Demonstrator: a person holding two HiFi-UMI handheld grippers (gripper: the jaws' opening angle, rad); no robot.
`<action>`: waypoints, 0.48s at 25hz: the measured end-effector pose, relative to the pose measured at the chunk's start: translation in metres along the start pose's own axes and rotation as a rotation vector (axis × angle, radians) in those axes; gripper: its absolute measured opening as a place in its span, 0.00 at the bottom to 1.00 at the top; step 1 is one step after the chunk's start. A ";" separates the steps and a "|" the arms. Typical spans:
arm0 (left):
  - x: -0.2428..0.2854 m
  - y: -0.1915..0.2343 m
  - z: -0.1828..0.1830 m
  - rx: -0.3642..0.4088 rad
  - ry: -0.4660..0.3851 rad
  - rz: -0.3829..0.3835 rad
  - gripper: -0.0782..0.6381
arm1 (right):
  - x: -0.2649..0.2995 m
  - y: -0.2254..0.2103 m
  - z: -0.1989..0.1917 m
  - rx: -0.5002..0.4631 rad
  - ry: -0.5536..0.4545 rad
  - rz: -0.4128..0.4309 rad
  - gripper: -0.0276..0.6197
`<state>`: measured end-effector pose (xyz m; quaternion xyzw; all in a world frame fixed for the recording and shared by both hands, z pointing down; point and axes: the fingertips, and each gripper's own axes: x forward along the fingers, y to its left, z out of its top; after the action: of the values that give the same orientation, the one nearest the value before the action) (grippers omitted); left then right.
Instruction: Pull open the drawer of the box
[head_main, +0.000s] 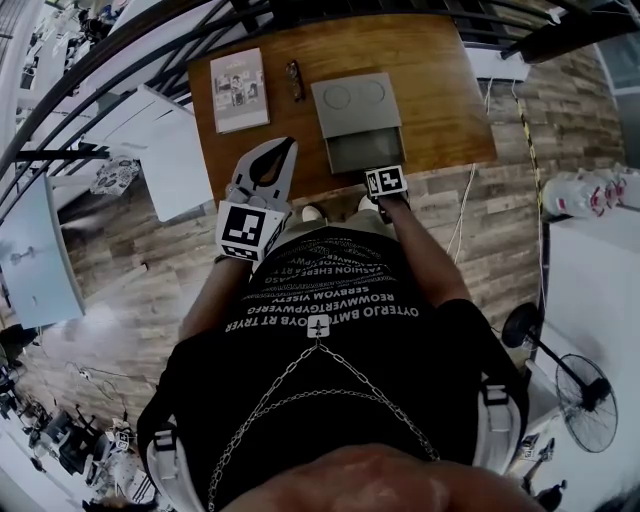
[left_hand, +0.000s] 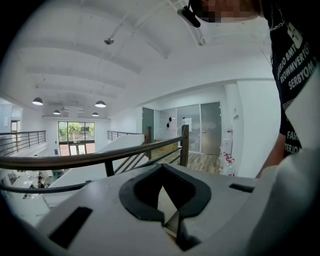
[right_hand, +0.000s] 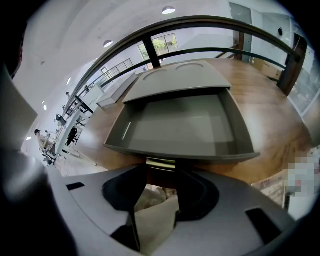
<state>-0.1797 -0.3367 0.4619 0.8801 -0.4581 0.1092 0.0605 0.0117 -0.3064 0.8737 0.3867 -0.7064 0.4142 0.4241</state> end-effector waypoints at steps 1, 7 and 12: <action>-0.001 0.000 -0.002 0.000 0.004 -0.003 0.12 | 0.000 0.000 0.000 0.001 -0.001 0.000 0.31; -0.004 0.004 -0.005 0.002 0.003 -0.003 0.12 | 0.000 0.000 -0.002 0.009 -0.005 -0.005 0.31; -0.006 0.007 -0.005 -0.001 -0.001 -0.005 0.12 | -0.001 0.002 -0.004 0.011 -0.007 -0.011 0.31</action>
<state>-0.1897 -0.3353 0.4655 0.8813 -0.4559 0.1085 0.0609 0.0113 -0.3021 0.8735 0.3945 -0.7033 0.4143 0.4220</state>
